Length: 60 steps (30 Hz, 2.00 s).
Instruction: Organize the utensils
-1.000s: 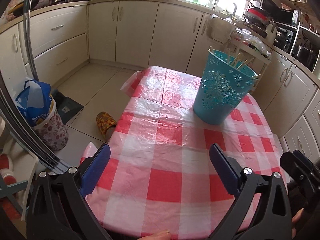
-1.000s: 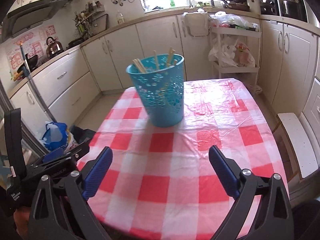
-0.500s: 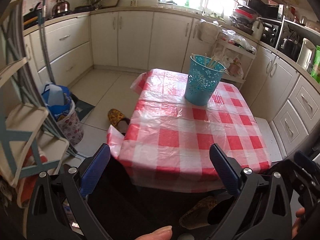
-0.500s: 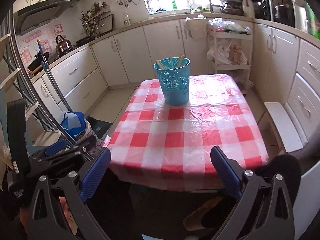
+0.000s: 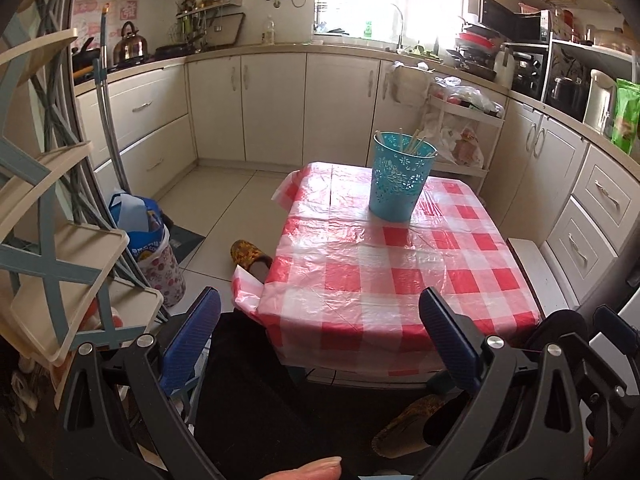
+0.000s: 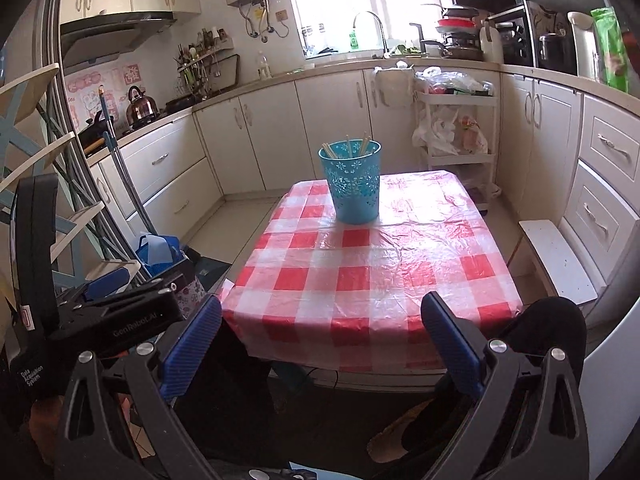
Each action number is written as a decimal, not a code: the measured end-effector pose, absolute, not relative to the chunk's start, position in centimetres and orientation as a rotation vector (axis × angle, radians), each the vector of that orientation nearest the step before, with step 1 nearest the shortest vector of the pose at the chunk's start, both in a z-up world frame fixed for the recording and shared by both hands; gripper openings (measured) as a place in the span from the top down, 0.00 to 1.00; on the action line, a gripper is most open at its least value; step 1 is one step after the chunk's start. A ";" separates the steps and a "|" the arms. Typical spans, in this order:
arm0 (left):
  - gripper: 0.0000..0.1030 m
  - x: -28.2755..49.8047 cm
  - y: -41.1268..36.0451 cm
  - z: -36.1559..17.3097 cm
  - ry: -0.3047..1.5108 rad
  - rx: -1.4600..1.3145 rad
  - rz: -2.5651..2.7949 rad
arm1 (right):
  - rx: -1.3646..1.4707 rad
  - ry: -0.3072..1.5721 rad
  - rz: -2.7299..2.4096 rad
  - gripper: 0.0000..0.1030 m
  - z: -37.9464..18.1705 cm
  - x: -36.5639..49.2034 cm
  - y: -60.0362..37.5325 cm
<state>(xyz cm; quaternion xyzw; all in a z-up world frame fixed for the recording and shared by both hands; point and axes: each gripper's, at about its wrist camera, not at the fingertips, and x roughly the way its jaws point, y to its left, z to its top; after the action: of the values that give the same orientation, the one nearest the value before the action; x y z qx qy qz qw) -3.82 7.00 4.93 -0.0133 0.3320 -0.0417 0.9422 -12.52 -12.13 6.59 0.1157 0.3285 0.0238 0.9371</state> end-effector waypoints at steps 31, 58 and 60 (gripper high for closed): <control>0.07 -4.4 7.3 5.5 0.652 -0.024 -0.072 | 0.198 0.681 0.051 0.07 6.7 -12.5 -11.6; 0.07 -4.4 7.4 5.5 0.654 -0.026 -0.074 | 0.187 0.697 0.058 0.07 6.5 -12.5 -11.1; 0.07 -4.4 7.4 5.5 0.655 -0.025 -0.074 | 0.185 0.698 0.058 0.07 6.4 -12.5 -11.1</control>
<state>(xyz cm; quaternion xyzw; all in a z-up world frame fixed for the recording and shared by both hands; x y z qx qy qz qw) -4.44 7.38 5.53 -0.0124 0.3214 -0.0364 0.9461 -12.50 -11.09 6.39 0.0906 0.3414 0.0285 0.9351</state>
